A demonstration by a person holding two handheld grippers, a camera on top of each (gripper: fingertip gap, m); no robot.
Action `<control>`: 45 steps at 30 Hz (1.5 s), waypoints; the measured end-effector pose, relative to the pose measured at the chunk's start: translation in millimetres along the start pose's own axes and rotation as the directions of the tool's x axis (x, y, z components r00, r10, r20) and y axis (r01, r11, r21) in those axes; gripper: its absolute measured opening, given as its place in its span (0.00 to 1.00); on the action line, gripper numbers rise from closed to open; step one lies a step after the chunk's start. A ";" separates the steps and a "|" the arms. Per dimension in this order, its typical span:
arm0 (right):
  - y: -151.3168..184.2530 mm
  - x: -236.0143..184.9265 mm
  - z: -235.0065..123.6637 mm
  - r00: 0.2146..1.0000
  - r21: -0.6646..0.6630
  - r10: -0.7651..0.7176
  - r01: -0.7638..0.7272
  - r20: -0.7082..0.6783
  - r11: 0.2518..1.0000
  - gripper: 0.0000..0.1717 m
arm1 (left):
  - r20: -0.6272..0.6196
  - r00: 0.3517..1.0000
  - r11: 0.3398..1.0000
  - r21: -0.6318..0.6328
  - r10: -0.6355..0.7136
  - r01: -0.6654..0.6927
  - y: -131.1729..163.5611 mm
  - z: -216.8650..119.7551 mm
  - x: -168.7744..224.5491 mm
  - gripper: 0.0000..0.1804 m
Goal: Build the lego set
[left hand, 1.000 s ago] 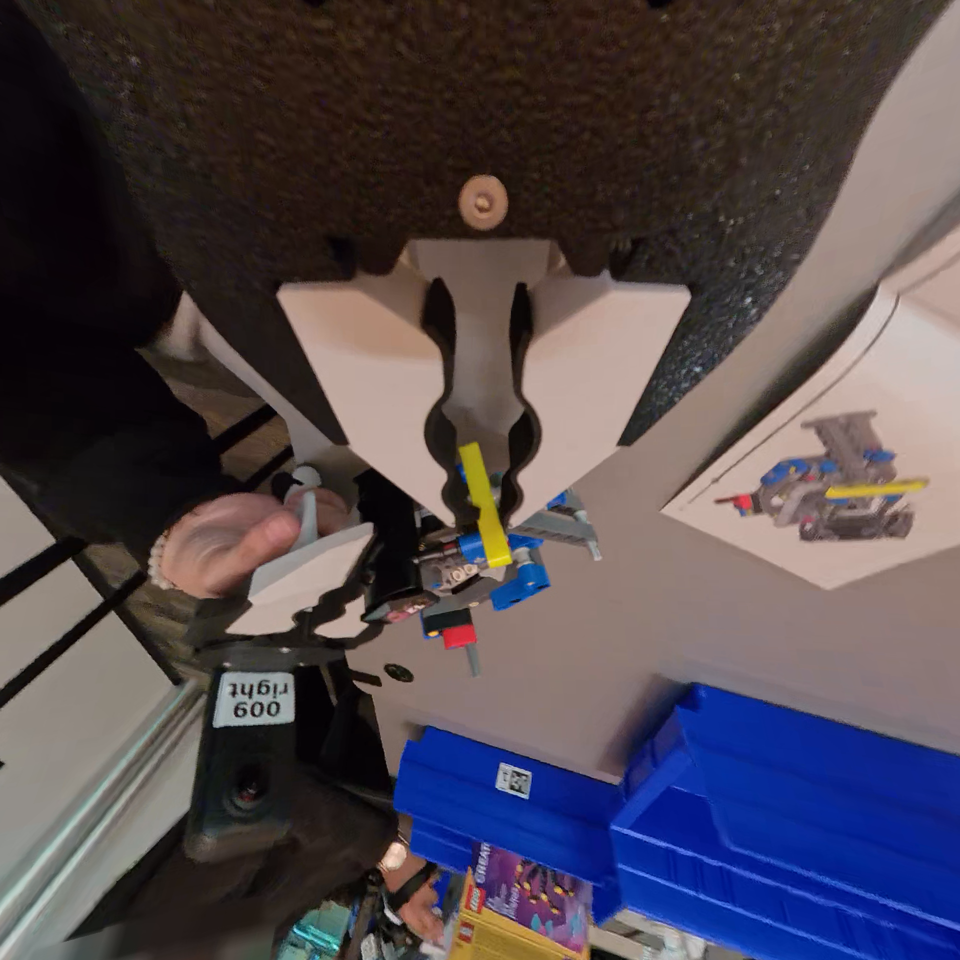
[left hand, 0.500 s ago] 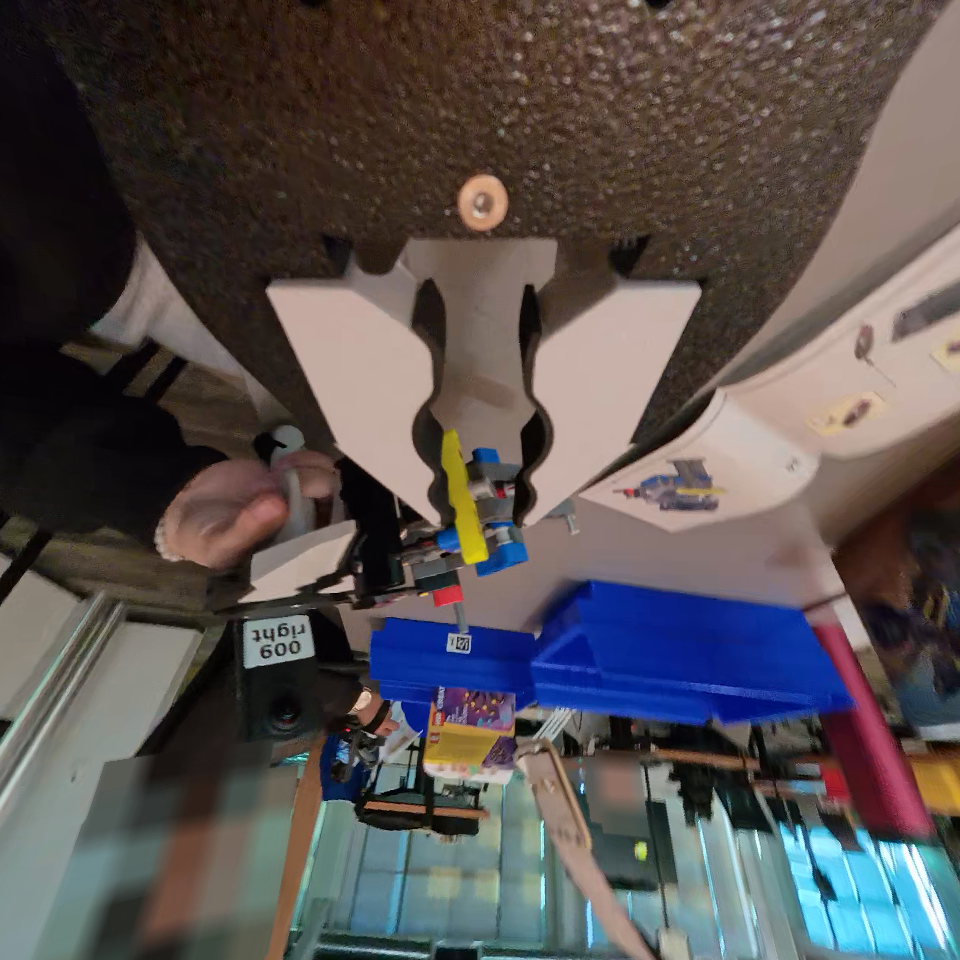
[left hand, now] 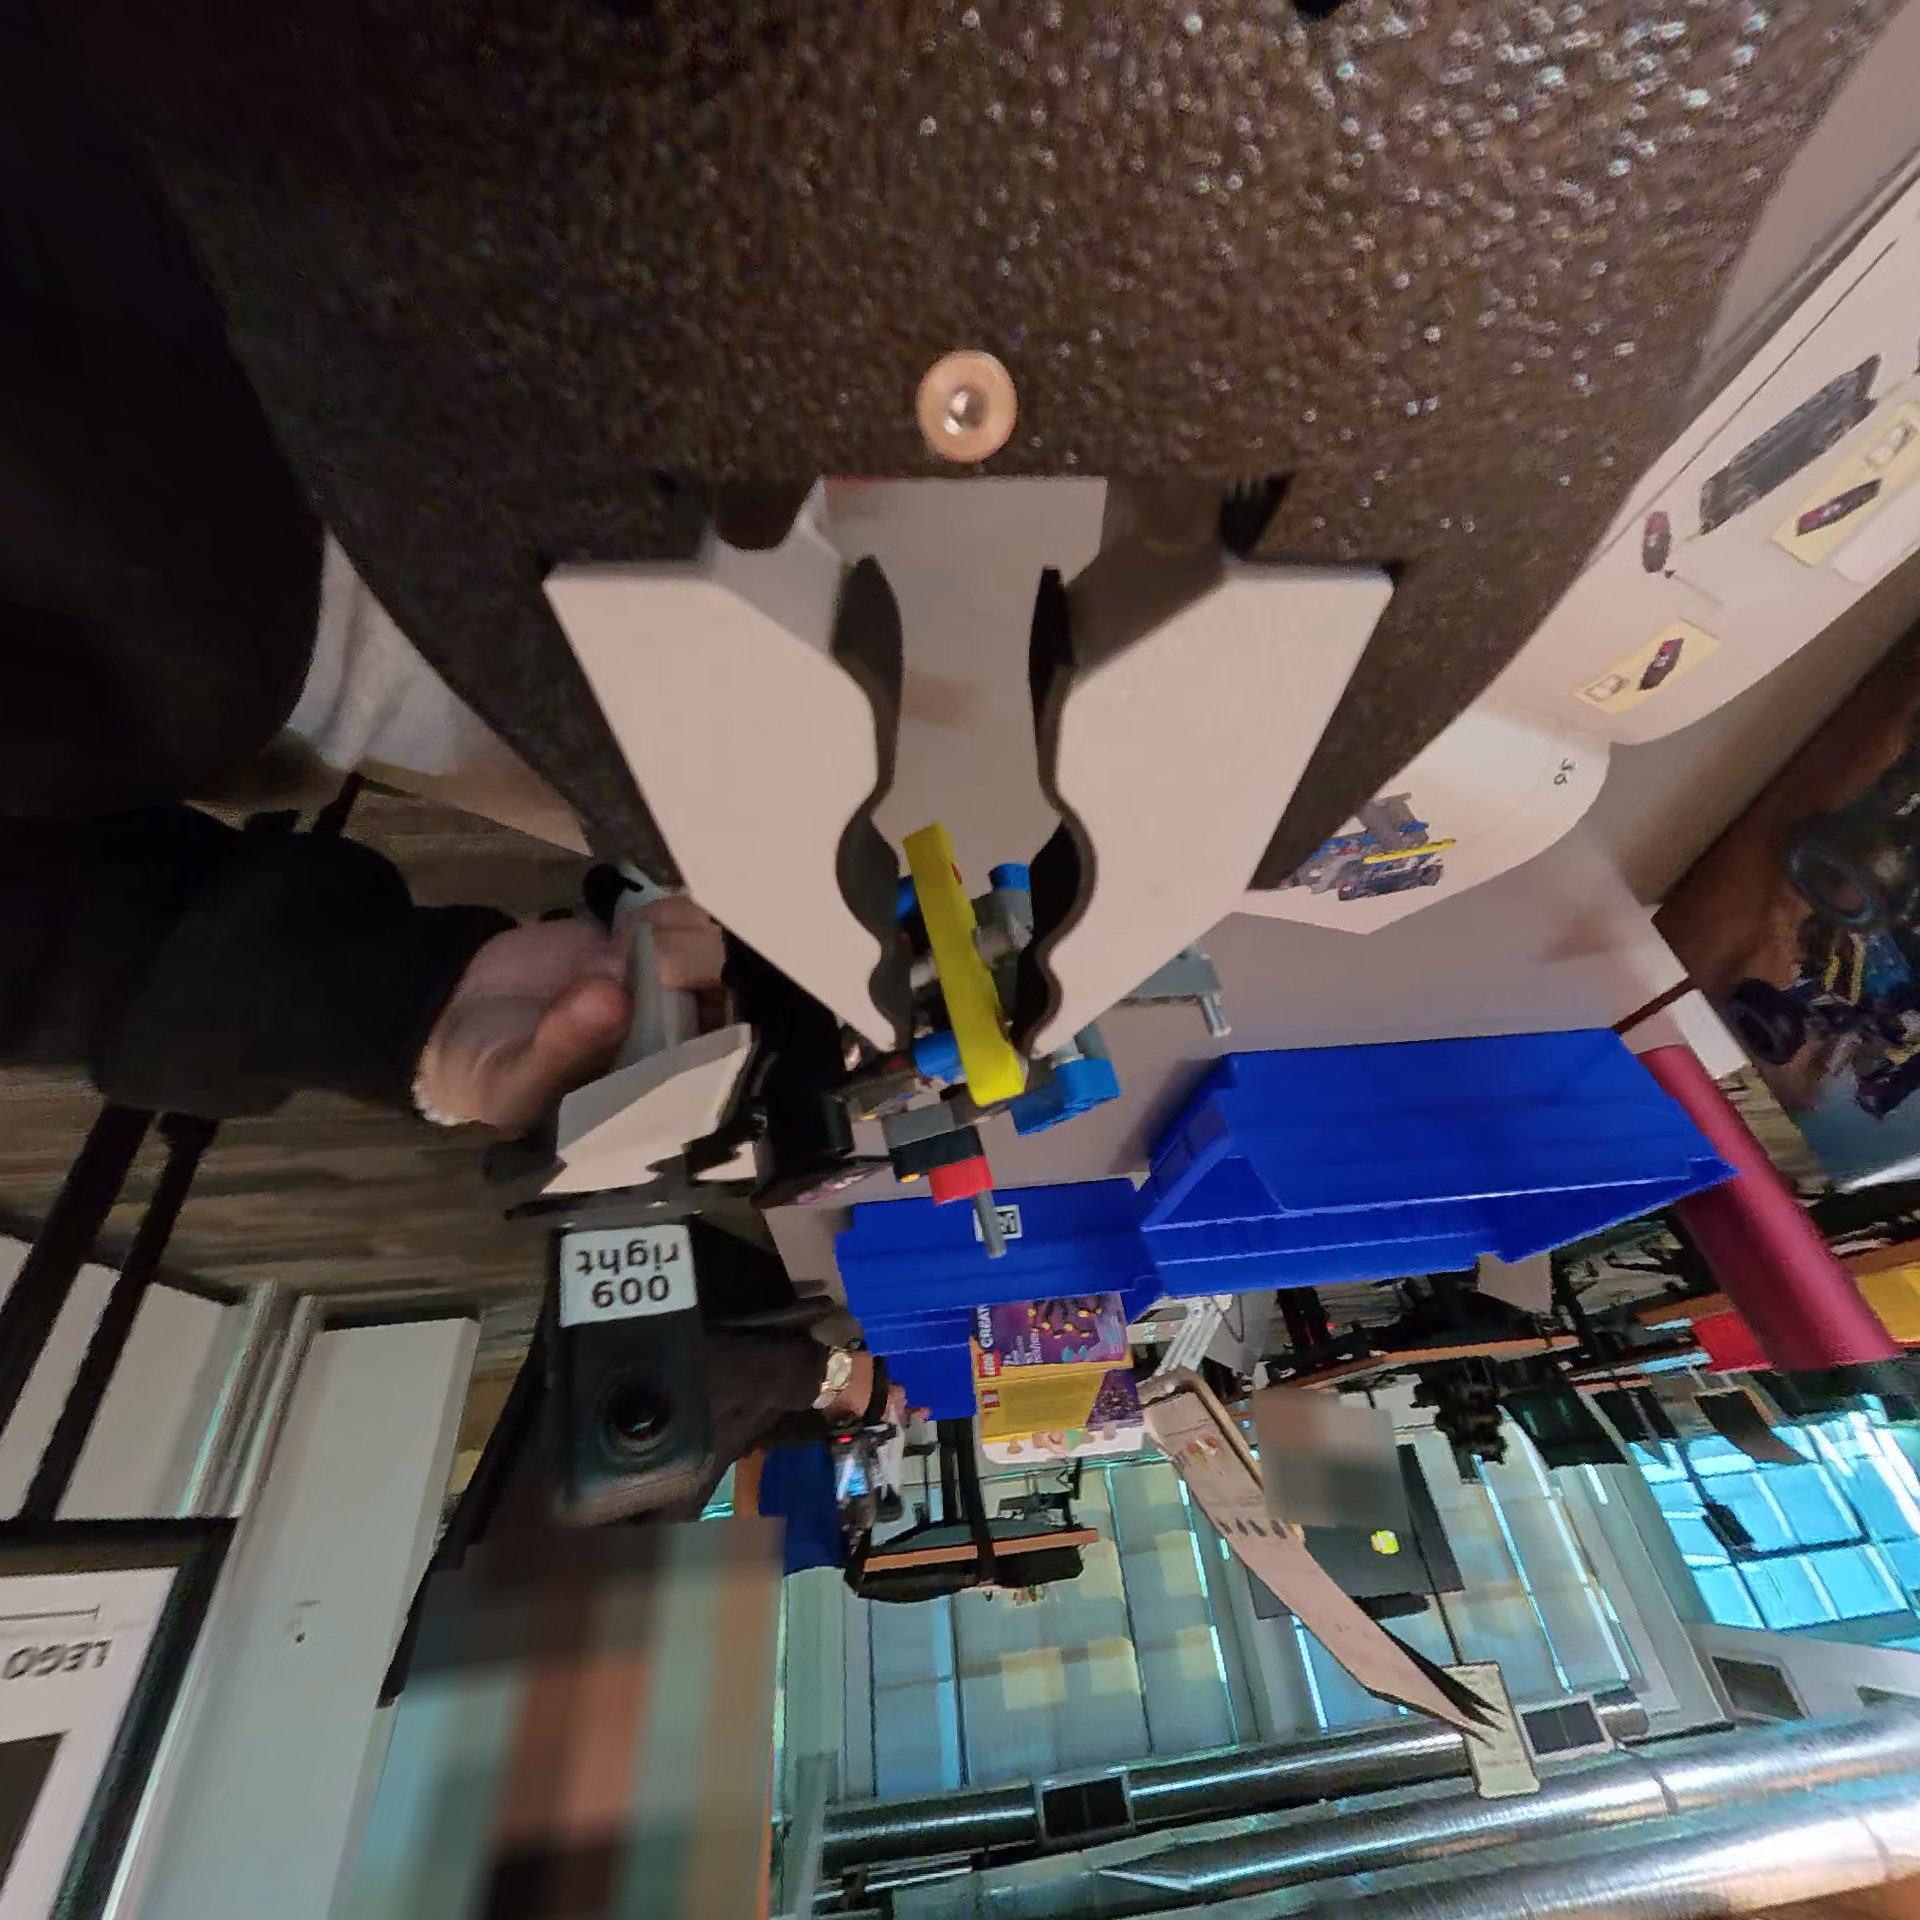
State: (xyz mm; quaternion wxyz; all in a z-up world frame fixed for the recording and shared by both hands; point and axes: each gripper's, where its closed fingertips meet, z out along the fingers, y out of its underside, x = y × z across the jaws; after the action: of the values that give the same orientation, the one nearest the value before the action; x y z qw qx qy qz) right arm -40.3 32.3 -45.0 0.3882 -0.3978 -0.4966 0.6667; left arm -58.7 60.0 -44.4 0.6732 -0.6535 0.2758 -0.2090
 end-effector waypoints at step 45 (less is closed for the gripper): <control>36.2 8.2 10.0 0.982 -0.168 0.090 -0.118 -0.165 0.979 0.01 | 0.074 0.969 0.955 -0.162 -0.237 0.247 48.8 -13.0 -7.6 0.04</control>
State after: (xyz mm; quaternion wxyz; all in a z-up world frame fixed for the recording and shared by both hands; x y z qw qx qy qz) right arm -57.0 28.8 -79.5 0.3538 -0.5072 -0.5003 0.6060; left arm -76.7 57.8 -92.1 0.5916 -0.7427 0.1922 -0.2478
